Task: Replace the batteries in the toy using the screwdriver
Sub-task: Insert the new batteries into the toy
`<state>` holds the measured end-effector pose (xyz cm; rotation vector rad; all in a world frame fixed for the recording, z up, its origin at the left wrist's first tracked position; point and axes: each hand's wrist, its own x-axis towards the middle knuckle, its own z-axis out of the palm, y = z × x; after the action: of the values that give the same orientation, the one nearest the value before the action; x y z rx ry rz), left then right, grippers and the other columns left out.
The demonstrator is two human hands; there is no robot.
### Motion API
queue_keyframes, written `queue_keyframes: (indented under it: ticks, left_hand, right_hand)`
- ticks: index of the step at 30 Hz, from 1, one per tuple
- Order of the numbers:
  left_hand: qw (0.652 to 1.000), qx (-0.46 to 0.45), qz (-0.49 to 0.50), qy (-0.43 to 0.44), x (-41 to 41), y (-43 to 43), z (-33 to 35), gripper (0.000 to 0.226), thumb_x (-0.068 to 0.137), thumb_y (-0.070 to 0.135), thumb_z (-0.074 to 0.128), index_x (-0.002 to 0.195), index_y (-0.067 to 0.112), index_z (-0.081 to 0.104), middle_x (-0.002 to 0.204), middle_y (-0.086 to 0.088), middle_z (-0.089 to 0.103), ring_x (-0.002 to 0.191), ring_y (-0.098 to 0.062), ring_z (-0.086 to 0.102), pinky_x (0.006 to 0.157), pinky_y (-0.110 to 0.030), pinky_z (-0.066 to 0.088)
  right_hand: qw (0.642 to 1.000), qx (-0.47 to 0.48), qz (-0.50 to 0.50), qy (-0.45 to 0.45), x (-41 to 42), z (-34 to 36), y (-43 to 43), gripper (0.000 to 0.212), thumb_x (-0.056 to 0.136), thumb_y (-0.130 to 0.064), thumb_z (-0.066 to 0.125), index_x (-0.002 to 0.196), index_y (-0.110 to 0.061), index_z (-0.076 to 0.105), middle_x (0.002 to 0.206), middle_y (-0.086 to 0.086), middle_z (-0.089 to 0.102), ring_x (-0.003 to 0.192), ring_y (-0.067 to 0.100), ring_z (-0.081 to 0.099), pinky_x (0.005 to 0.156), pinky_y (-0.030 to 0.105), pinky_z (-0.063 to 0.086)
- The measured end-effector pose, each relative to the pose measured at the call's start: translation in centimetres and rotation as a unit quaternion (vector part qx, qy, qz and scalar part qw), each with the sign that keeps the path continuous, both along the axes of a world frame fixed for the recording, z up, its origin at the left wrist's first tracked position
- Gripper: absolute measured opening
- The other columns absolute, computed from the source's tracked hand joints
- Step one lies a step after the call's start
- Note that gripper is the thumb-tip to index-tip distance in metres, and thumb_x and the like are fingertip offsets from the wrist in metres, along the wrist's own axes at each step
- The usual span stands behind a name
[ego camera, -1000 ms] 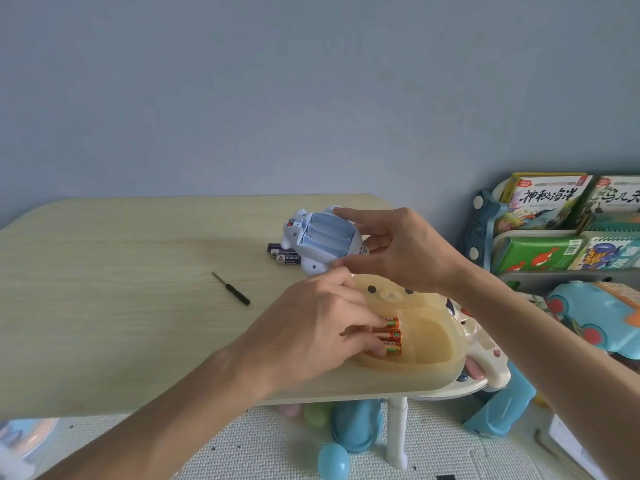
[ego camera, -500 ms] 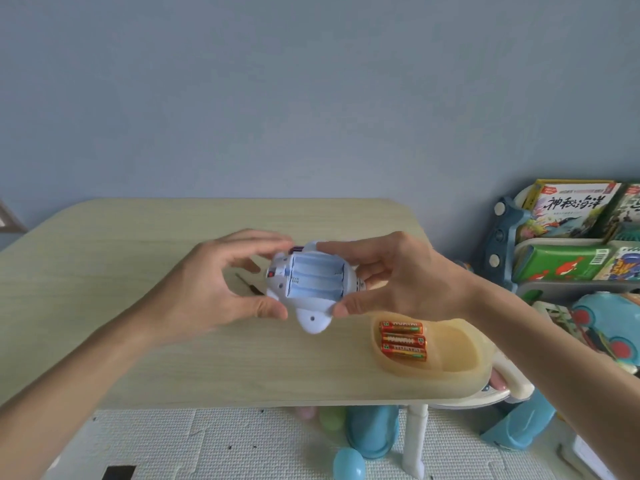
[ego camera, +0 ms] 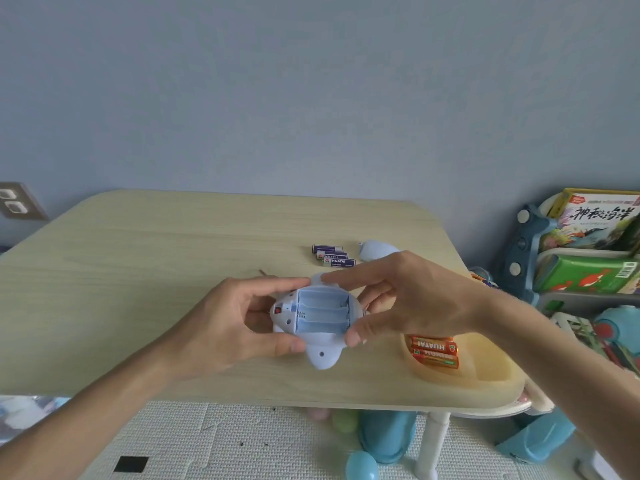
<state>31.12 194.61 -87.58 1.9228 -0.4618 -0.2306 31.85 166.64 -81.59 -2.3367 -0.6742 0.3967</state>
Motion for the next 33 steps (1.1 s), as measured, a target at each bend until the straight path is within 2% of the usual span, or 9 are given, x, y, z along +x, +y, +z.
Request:
queue_keyframes:
  ticks: [4, 8, 14, 18, 21, 25, 28, 31, 33]
  left_hand:
    - [1.000, 0.007, -0.001, -0.005, -0.1, -0.3, -0.1, 0.075, 0.073, 0.003, 0.096, 0.140, 0.023, 0.068, 0.129, 0.004, 0.080, 0.119, -0.012, 0.076, 0.104, -0.024, 0.058]
    - [1.000, -0.002, -0.001, -0.001, 0.2, -0.2, -0.7, 0.075, 0.074, 0.008, 0.097, 0.139, 0.028, 0.068, 0.129, 0.003, 0.079, 0.118, -0.015, 0.076, 0.107, -0.033, 0.058]
    - [1.000, -0.015, -0.004, 0.007, 0.2, 0.1, -0.8, 0.075, 0.074, 0.010, 0.098, 0.141, 0.028, 0.069, 0.132, 0.002, 0.077, 0.121, -0.020, 0.075, 0.111, -0.048, 0.056]
    - [1.000, -0.025, -0.008, 0.016, 0.2, 0.1, -0.7, 0.074, 0.075, 0.008, 0.098, 0.140, 0.029, 0.069, 0.130, 0.005, 0.077, 0.120, -0.018, 0.075, 0.111, -0.043, 0.057]
    - [0.999, -0.028, -0.013, 0.019, 0.2, 0.0, -0.6, 0.073, 0.075, 0.009, 0.097, 0.140, 0.029, 0.069, 0.130, 0.004, 0.077, 0.121, -0.017, 0.075, 0.111, -0.040, 0.057]
    - [0.999, -0.026, -0.014, 0.017, 0.3, 0.1, -0.6, 0.074, 0.075, 0.009, 0.098, 0.140, 0.030, 0.068, 0.131, 0.005, 0.077, 0.122, -0.018, 0.075, 0.112, -0.043, 0.057]
    - [1.000, -0.026, -0.013, 0.012, 0.2, 0.1, -0.7, 0.074, 0.075, 0.009, 0.098, 0.140, 0.029, 0.069, 0.131, 0.005, 0.077, 0.121, -0.018, 0.075, 0.112, -0.045, 0.057]
    - [0.999, -0.033, -0.014, 0.010, 0.3, 0.0, -0.7, 0.073, 0.075, 0.007, 0.097, 0.139, 0.028, 0.069, 0.132, 0.000, 0.076, 0.122, -0.020, 0.075, 0.112, -0.048, 0.056]
    - [0.999, -0.036, -0.015, 0.010, 0.3, 0.0, -0.7, 0.073, 0.075, 0.006, 0.096, 0.140, 0.027, 0.069, 0.133, -0.001, 0.076, 0.122, -0.021, 0.075, 0.112, -0.049, 0.056]
  right_hand:
    - [0.991, -0.036, -0.079, -0.105, 3.7, 2.4, -0.1, 0.046, 0.084, -0.044, 0.081, 0.128, -0.035, 0.073, 0.121, -0.015, 0.077, 0.098, -0.004, 0.075, 0.096, 0.025, 0.059]
    - [0.969, -0.104, -0.118, -0.191, 9.4, 2.1, 1.2, 0.024, 0.093, -0.024, 0.078, 0.117, -0.024, 0.080, 0.109, -0.004, 0.081, 0.096, 0.012, 0.075, 0.096, 0.033, 0.059]
    - [0.969, -0.176, -0.077, -0.153, 14.0, -0.3, 4.9, 0.023, 0.088, -0.025, 0.082, 0.110, -0.026, 0.082, 0.100, -0.010, 0.078, 0.093, 0.012, 0.073, 0.087, 0.030, 0.057]
    - [0.967, -0.205, -0.052, -0.143, 14.8, -0.7, 5.6, 0.021, 0.084, -0.021, 0.083, 0.104, -0.027, 0.083, 0.096, -0.009, 0.081, 0.090, 0.012, 0.074, 0.090, 0.036, 0.061]
    - [0.962, -0.221, -0.038, -0.153, 14.9, -0.8, 5.9, 0.031, 0.088, -0.021, 0.080, 0.119, -0.026, 0.078, 0.102, -0.008, 0.079, 0.092, 0.013, 0.072, 0.093, 0.037, 0.059]
    - [0.958, -0.193, -0.045, -0.208, 13.9, 0.1, 5.8, 0.036, 0.096, -0.019, 0.066, 0.132, -0.022, 0.071, 0.099, -0.011, 0.067, 0.092, 0.009, 0.063, 0.087, 0.025, 0.052]
    - [0.958, -0.159, -0.054, -0.234, 11.5, 1.8, 4.7, 0.036, 0.097, -0.018, 0.062, 0.131, -0.019, 0.071, 0.103, -0.008, 0.061, 0.098, 0.012, 0.063, 0.085, 0.022, 0.046]
    - [0.963, -0.150, -0.030, -0.220, 8.2, 3.0, 2.9, 0.033, 0.099, -0.016, 0.060, 0.128, -0.024, 0.073, 0.111, -0.009, 0.060, 0.104, 0.010, 0.065, 0.090, 0.024, 0.051]
    - [0.968, -0.139, -0.001, -0.211, 5.9, 3.2, 2.2, 0.033, 0.103, -0.015, 0.058, 0.130, -0.027, 0.072, 0.113, -0.012, 0.056, 0.098, 0.005, 0.065, 0.087, 0.018, 0.049]
